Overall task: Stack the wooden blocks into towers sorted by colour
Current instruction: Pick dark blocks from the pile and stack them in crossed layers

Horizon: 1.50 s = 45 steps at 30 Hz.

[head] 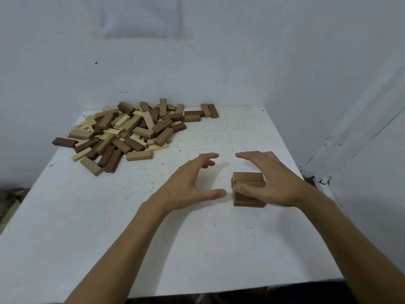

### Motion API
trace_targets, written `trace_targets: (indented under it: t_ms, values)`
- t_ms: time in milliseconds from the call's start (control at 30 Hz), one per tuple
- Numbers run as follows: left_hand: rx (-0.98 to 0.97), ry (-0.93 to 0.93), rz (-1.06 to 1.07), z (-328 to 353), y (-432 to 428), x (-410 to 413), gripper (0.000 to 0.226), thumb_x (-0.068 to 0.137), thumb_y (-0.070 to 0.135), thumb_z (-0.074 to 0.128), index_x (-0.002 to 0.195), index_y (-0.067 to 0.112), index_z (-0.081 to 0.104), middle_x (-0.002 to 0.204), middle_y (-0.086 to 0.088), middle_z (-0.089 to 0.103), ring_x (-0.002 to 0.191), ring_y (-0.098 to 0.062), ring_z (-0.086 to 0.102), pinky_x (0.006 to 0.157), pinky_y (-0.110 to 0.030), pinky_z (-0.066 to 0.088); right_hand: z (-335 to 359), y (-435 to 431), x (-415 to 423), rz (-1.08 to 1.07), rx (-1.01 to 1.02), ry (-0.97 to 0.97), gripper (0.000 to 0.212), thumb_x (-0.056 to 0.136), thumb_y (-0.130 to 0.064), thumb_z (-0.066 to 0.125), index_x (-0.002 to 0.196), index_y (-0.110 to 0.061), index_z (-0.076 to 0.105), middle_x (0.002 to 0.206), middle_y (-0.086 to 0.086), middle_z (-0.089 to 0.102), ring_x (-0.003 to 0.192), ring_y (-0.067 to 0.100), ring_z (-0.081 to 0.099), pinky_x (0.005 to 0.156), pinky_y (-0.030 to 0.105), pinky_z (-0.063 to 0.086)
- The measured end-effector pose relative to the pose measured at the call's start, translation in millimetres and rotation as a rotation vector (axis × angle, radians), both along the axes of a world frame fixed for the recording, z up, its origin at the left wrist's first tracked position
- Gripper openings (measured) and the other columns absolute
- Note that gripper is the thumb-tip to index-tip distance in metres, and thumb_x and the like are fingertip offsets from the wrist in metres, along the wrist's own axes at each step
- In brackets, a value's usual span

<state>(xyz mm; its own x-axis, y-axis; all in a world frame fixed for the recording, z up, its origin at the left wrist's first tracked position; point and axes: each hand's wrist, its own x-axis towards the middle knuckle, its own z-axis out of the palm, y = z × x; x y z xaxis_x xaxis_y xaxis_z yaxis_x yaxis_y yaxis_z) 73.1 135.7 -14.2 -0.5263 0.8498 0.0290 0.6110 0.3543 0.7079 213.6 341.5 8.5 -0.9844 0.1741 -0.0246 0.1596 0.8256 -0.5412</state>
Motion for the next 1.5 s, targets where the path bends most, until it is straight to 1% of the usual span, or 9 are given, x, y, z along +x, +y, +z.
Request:
trace_targets:
  t_ms: [133, 300, 567, 733, 900, 1133, 1233, 1367, 1500]
  values:
    - [0.035, 0.118, 0.158, 1, -31, -32, 0.058, 0.083, 0.052, 0.069, 0.135, 0.036, 0.047, 0.132, 0.018, 0.054, 0.118, 0.000, 0.049, 0.098, -0.028, 0.042, 6, -24, -49, 0.069, 0.075, -0.001, 0.065, 0.090, -0.058, 0.056, 0.147, -0.040, 0.032, 0.153, -0.018, 0.032, 0.138, 0.007, 0.025, 0.112, 0.034, 0.030]
    - [0.003, 0.360, 0.369, -14, -69, -81, 0.033, 0.090, 0.034, 0.066, 0.121, 0.026, 0.062, 0.119, 0.006, 0.060, 0.107, -0.013, 0.055, 0.091, -0.037, 0.049, -6, -57, -125, 0.201, 0.115, 0.061, 0.049, 0.099, -0.034, 0.051, 0.146, -0.029, 0.039, 0.152, -0.006, 0.038, 0.135, 0.018, 0.039, 0.109, 0.032, 0.034]
    - [-0.081, 0.568, 0.501, -37, -105, -122, 0.033, 0.089, 0.021, 0.065, 0.122, 0.023, 0.065, 0.116, 0.000, 0.063, 0.099, -0.027, 0.055, 0.079, -0.044, 0.048, -25, -92, -206, 0.187, 0.287, 0.059, 0.056, 0.098, -0.005, 0.044, 0.150, -0.026, 0.037, 0.159, 0.006, 0.025, 0.130, 0.033, 0.043, 0.097, 0.043, 0.046]
    - [-0.104, 0.606, 0.499, -45, -110, -129, 0.029, 0.090, 0.024, 0.065, 0.119, 0.021, 0.067, 0.115, 0.000, 0.061, 0.097, -0.026, 0.054, 0.079, -0.045, 0.047, -36, -98, -220, 0.152, 0.424, 0.126, 0.049, 0.093, -0.003, 0.051, 0.137, -0.026, 0.049, 0.141, 0.009, 0.039, 0.105, 0.032, 0.050, 0.068, 0.036, 0.041]
    - [-0.062, 0.574, 0.504, -44, -111, -128, 0.022, 0.086, 0.023, 0.069, 0.107, 0.018, 0.068, 0.112, -0.001, 0.056, 0.095, -0.025, 0.050, 0.078, -0.040, 0.043, -34, -106, -213, 0.069, 0.575, 0.228, 0.036, 0.087, -0.014, 0.067, 0.121, -0.020, 0.055, 0.126, 0.012, 0.049, 0.100, 0.033, 0.046, 0.074, 0.041, 0.039]
    - [-0.045, 0.410, 0.370, -36, -110, -107, 0.026, 0.088, 0.038, 0.059, 0.111, 0.028, 0.068, 0.103, 0.012, 0.055, 0.098, -0.012, 0.048, 0.082, -0.036, 0.037, -22, -124, -177, 0.100, 0.391, 0.154, 0.030, 0.101, -0.031, 0.048, 0.130, -0.025, 0.051, 0.119, 0.002, 0.057, 0.104, 0.026, 0.048, 0.075, 0.035, 0.045]
    - [0.022, 0.285, 0.337, -32, -110, -95, 0.033, 0.082, 0.039, 0.058, 0.110, 0.024, 0.069, 0.097, 0.013, 0.056, 0.088, -0.006, 0.054, 0.079, -0.028, 0.044, -26, -124, -165, 0.100, 0.220, 0.089, 0.033, 0.100, -0.024, 0.050, 0.132, -0.027, 0.056, 0.115, 0.003, 0.059, 0.106, 0.027, 0.047, 0.084, 0.037, 0.046]
    - [0.096, 0.196, 0.364, -27, -112, -75, 0.022, 0.084, 0.020, 0.069, 0.106, 0.023, 0.066, 0.095, 0.013, 0.062, 0.090, -0.001, 0.056, 0.074, -0.011, 0.039, -32, -120, -157, 0.086, 0.083, 0.093, 0.035, 0.095, -0.015, 0.057, 0.128, -0.025, 0.063, 0.109, 0.003, 0.065, 0.104, 0.028, 0.054, 0.088, 0.042, 0.047]
    - [0.155, 0.108, 0.400, -25, -113, -64, 0.030, 0.082, 0.012, 0.071, 0.110, 0.023, 0.066, 0.097, 0.012, 0.065, 0.093, -0.001, 0.059, 0.078, -0.008, 0.042, -37, -123, -150, 0.086, 0.044, 0.120, 0.029, 0.095, -0.009, 0.051, 0.112, -0.021, 0.070, 0.104, 0.000, 0.070, 0.098, 0.025, 0.057, 0.084, 0.040, 0.049]
